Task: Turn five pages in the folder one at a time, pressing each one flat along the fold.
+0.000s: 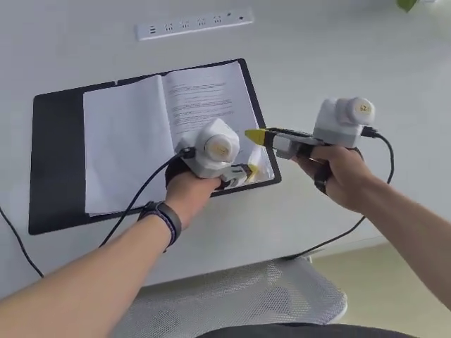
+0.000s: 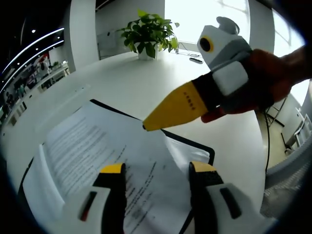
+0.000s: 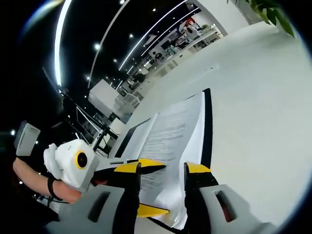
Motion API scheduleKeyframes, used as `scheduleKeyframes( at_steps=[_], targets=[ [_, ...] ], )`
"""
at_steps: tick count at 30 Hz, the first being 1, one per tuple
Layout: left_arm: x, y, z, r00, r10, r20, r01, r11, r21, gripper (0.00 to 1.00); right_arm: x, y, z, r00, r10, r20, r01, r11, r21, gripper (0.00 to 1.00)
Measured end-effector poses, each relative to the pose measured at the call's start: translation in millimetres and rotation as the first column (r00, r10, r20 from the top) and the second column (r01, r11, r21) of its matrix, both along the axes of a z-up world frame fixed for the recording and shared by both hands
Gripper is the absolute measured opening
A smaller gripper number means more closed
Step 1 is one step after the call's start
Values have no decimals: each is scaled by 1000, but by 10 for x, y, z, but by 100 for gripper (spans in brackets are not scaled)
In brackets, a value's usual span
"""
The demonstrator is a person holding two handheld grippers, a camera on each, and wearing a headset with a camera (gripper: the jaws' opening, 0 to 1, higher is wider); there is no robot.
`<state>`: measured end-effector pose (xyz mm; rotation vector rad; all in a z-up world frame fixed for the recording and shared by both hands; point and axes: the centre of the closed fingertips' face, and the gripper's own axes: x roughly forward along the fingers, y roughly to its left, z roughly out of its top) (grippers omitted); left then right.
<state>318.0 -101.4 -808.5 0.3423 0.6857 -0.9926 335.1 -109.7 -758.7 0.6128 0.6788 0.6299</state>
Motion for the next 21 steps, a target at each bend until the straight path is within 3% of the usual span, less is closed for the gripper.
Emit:
scheduleKeyframes(
  at_steps=[7, 14, 21],
  targets=[
    [0, -3, 0, 1000, 1, -2, -1, 1000, 0, 52, -14, 51, -132, 999, -18, -42, 18, 1000, 0, 21],
    [-1, 1, 6, 1000, 0, -8, 0, 1000, -1, 51, 18, 23, -146, 998, -40, -39, 39, 999, -12, 7],
    [4, -2, 14, 1000, 1, -16, -2, 1000, -3, 51, 27, 7, -150, 998, -48, -45, 47, 999, -12, 3]
  ],
)
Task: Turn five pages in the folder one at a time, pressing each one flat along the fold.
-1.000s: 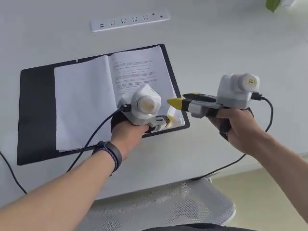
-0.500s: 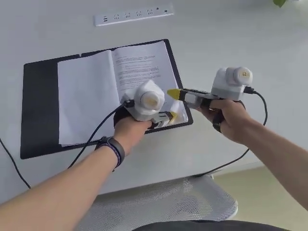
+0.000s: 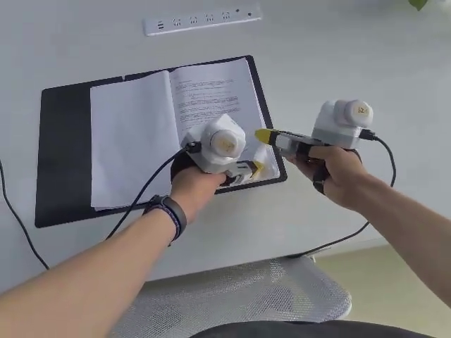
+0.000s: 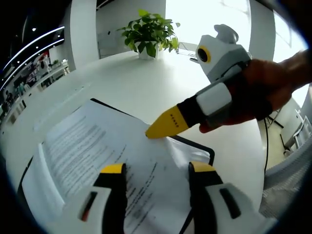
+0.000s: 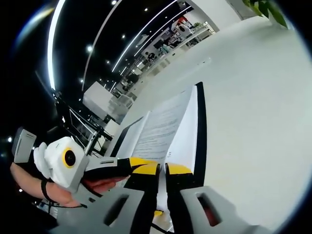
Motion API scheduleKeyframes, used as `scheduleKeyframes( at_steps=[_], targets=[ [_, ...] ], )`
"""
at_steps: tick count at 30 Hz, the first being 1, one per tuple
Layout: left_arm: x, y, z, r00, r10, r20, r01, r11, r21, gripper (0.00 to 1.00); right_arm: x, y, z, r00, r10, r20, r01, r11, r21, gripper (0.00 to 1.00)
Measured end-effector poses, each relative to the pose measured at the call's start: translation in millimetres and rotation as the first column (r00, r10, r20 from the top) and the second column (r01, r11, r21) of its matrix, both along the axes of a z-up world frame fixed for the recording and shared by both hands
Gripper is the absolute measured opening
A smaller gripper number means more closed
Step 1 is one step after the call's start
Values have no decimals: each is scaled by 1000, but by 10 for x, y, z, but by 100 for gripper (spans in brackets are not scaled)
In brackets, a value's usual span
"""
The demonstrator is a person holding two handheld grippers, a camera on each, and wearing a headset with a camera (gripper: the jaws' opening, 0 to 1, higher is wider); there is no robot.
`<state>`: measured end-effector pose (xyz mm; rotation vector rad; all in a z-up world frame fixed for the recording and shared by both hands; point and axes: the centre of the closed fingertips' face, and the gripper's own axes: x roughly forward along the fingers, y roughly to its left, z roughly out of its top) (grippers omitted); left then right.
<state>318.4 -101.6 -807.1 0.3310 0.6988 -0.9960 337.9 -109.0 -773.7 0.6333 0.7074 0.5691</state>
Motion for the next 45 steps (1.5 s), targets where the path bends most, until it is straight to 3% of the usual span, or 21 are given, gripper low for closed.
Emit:
scheduleKeyframes(
  at_steps=[4, 6, 7, 12, 26, 31, 45],
  targets=[
    [7, 1, 11, 1000, -4, -18, 4, 1000, -5, 51, -2, -5, 13, 1000, -8, -4, 8, 1000, 7, 2],
    [-23, -35, 39, 998, 4, -59, -6, 999, -43, 56, -1, -16, 17, 1000, -10, -8, 10, 1000, 6, 1],
    [-34, -45, 66, 998, -2, -60, -1, 999, -55, 58, 1, -31, 6, 1000, -14, -17, 14, 1000, 3, 1],
    [-84, -52, 148, 998, -19, -52, 16, 998, -63, 63, 12, -52, 36, 1000, -17, -15, 17, 1000, 5, 0],
    [-59, 123, 340, 999, 16, -35, -19, 997, -76, 68, -1, 12, 151, 1000, -26, -6, 27, 1000, 13, 0],
    [-42, 195, 415, 998, 46, -41, -51, 993, -105, 69, -1, 32, 216, 1000, -27, 0, 27, 1000, 11, 0],
    [-52, 672, 548, 998, 61, 0, -61, 995, -82, 70, 10, 198, 519, 998, -7, 67, 5, 999, 35, 0]
  ],
)
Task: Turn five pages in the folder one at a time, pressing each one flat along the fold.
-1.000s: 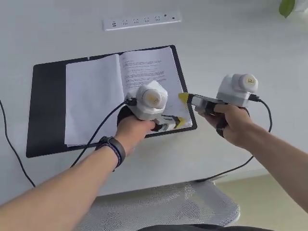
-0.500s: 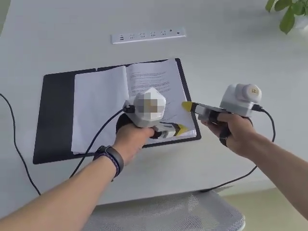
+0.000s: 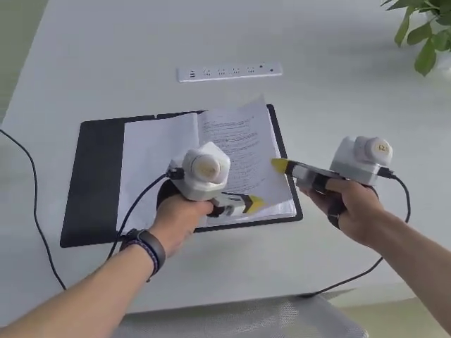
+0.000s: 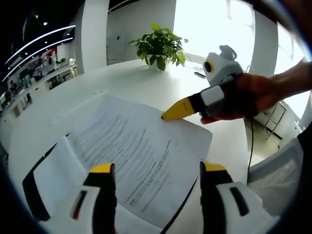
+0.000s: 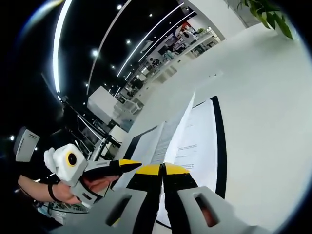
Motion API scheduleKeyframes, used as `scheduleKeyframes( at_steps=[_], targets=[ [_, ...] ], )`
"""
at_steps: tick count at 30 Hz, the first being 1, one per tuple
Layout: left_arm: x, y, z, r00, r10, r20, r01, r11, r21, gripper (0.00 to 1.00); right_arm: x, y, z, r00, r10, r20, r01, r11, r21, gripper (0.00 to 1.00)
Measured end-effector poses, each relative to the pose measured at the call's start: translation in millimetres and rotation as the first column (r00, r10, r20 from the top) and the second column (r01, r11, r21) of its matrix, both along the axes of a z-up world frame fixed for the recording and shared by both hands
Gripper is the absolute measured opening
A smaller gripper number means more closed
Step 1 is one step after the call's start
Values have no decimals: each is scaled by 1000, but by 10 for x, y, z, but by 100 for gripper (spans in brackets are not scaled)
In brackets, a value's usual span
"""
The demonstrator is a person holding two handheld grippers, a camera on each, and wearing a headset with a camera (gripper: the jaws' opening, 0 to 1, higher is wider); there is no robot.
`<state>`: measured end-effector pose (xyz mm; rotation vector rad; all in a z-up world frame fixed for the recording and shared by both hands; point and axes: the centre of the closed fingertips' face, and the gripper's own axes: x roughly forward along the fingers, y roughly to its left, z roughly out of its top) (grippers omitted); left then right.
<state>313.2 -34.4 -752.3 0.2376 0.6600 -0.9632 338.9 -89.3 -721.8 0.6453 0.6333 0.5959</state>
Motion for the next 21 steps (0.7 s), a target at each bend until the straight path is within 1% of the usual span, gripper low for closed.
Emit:
scheduleKeyframes(
  at_steps=[1, 2, 7, 10, 13, 16, 18, 20, 21],
  targets=[
    [4, 58, 11, 1000, 4, 4, -4, 1000, 0, 70, 6, 31, 46, 1000, 7, 9, -7, 1000, 6, 0],
    [4, 77, 15, 1000, 6, 4, -6, 1000, 0, 70, 8, 42, 61, 1000, 9, 12, -10, 1000, 7, 0],
    [19, 333, 68, 999, 36, 11, -36, 999, -5, 71, 50, 186, 250, 998, 40, 56, -41, 999, 16, 0],
    [5, 466, 112, 998, 56, 11, -56, 998, -14, 71, 68, 277, 335, 995, 58, 81, -60, 998, 17, 0],
    [-8, 607, 160, 996, 82, 16, -82, 996, -25, 71, 82, 366, 387, 992, 73, 100, -75, 997, 14, 0],
    [-16, 781, 193, 993, 118, 18, -117, 993, -34, 71, 97, 486, 462, 989, 86, 118, -90, 995, 34, 0],
    [-14, 874, 205, 990, 137, 18, -137, 990, -38, 71, 95, 565, 503, 986, 101, 130, -107, 994, 38, 0],
    [-28, 981, 247, 986, 165, 17, -164, 986, -45, 71, 91, 661, 543, 982, 122, 143, -128, 991, 37, 0],
    [-16, 1051, 241, 984, 179, 14, -179, 983, -47, 71, 91, 711, 553, 981, 131, 145, -137, 990, 35, 0]
  ],
)
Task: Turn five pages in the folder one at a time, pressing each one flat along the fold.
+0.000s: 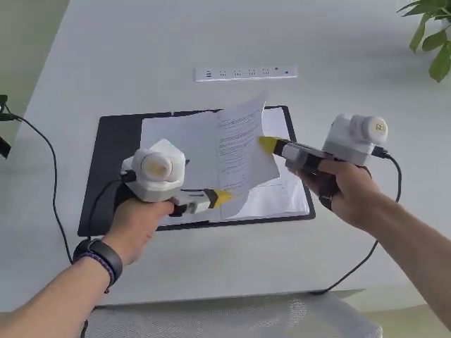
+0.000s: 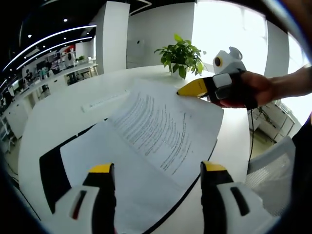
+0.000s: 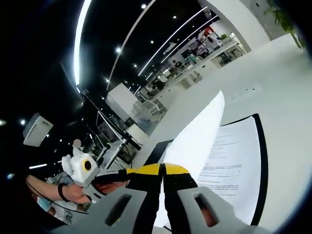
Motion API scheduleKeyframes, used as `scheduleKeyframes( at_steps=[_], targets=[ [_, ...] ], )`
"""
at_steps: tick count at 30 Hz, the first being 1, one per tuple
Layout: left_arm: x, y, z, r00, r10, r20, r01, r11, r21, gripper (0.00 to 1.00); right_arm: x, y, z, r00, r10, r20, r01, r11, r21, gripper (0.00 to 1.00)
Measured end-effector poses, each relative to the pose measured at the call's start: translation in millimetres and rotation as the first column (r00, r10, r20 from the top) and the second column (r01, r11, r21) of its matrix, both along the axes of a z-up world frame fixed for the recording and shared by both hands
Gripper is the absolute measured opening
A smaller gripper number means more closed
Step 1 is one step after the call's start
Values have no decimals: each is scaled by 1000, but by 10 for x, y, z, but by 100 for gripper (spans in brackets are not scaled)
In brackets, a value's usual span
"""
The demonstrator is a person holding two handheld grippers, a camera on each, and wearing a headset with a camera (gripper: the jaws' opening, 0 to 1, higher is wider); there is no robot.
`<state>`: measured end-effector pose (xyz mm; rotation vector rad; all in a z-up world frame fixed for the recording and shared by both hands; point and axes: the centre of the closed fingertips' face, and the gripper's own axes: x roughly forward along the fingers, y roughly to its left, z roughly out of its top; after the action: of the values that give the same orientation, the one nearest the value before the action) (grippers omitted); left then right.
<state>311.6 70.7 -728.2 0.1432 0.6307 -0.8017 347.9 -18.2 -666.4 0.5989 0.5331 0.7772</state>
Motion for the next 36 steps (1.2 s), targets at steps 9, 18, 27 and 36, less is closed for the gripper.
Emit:
scheduleKeyframes(
  at_steps=[9, 18, 27, 36],
  targets=[
    [1, 334, 149, 997, 70, 15, -70, 997, -29, 72, 2, 339, 112, 998, 57, 21, -58, 998, 23, 0],
    [-102, 613, 267, 994, 104, 31, -103, 994, -24, 73, 17, 673, 194, 994, 105, 31, -106, 994, 38, 0],
    [-211, 896, 306, 988, 150, 24, -149, 988, -31, 73, -16, 1125, 131, 985, 174, 16, -175, 984, 45, 0],
    [-286, 1147, 342, 976, 216, 21, -214, 975, -63, 73, -118, 1647, -110, 965, 260, -44, -258, 965, 36, 0]
  ],
)
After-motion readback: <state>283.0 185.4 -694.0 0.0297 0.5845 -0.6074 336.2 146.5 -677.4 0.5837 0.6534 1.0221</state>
